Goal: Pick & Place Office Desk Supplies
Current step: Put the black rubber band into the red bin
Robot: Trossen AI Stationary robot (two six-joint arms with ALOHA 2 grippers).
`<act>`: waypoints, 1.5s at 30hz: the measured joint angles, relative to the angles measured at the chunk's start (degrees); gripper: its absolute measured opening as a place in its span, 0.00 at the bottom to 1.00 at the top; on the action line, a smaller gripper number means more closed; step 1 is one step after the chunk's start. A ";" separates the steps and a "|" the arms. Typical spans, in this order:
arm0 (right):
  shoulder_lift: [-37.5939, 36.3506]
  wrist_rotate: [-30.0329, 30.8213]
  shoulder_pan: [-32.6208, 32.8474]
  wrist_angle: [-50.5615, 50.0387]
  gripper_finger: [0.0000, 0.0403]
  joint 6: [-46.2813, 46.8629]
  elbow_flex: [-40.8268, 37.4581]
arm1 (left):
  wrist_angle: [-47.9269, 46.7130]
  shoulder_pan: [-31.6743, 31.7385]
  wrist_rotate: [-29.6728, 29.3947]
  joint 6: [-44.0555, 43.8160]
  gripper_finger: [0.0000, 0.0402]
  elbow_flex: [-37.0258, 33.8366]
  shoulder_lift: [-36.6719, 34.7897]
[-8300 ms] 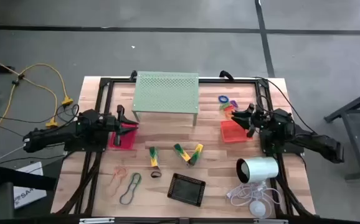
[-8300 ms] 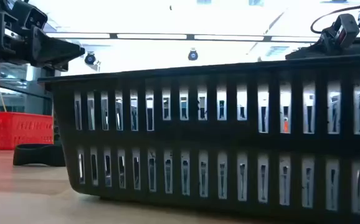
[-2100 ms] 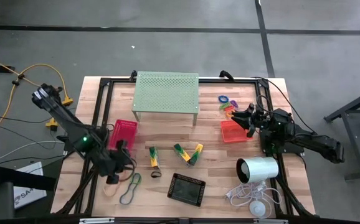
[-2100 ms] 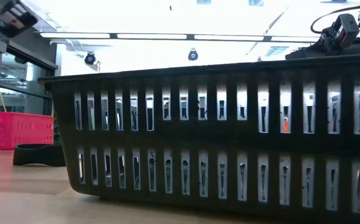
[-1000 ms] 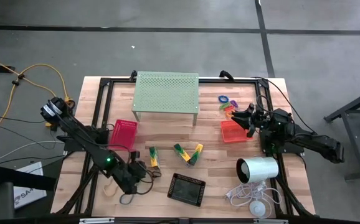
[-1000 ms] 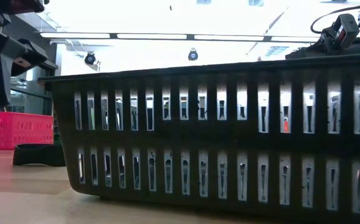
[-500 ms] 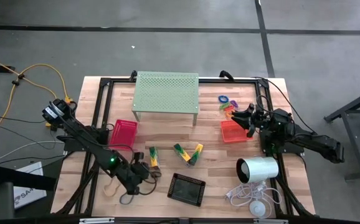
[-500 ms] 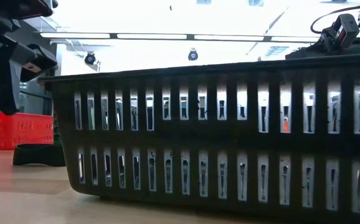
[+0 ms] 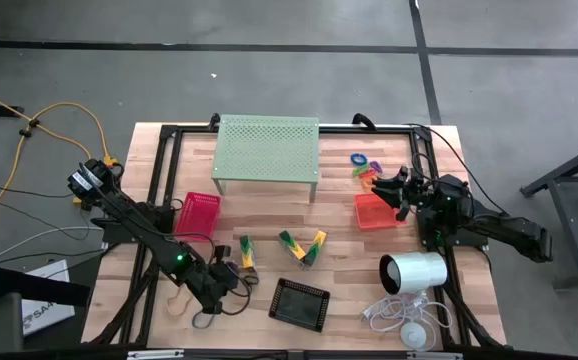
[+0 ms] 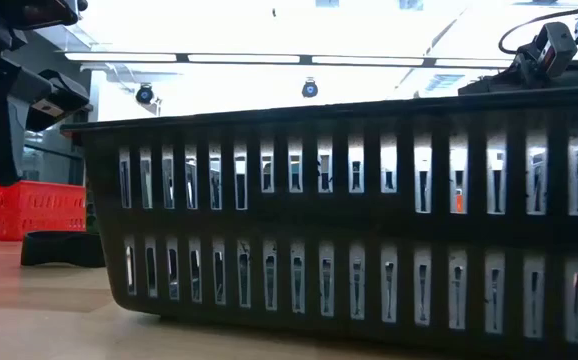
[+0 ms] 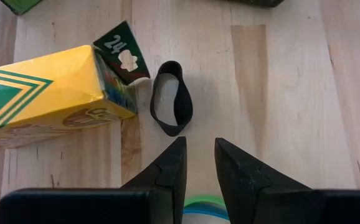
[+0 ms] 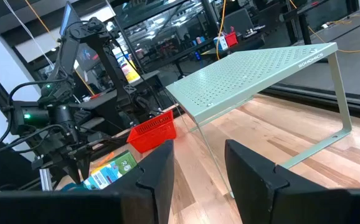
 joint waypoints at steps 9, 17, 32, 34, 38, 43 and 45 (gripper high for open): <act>-0.02 0.00 0.00 0.00 0.32 0.01 0.00 | 0.93 1.00 0.18 4.53 0.20 -0.02 2.12; 0.00 0.00 0.01 0.00 0.32 -0.01 0.02 | 3.06 0.98 0.05 12.96 0.20 -0.02 3.80; -0.01 0.00 0.00 0.00 0.32 0.00 0.00 | -3.55 5.65 3.68 19.44 0.20 5.64 3.76; 0.00 0.00 0.01 0.00 0.32 0.00 0.01 | -3.50 5.88 3.78 19.70 0.20 6.15 4.30; -0.01 0.00 0.00 0.00 0.32 -0.01 0.00 | -4.43 5.90 4.37 19.67 0.20 7.67 7.21; -0.01 -0.02 0.01 0.00 0.32 0.01 0.00 | -8.45 5.90 4.48 19.65 0.20 12.38 10.62; 0.00 0.00 0.01 0.00 0.32 0.01 0.00 | -10.32 5.90 4.52 19.63 0.20 13.83 11.77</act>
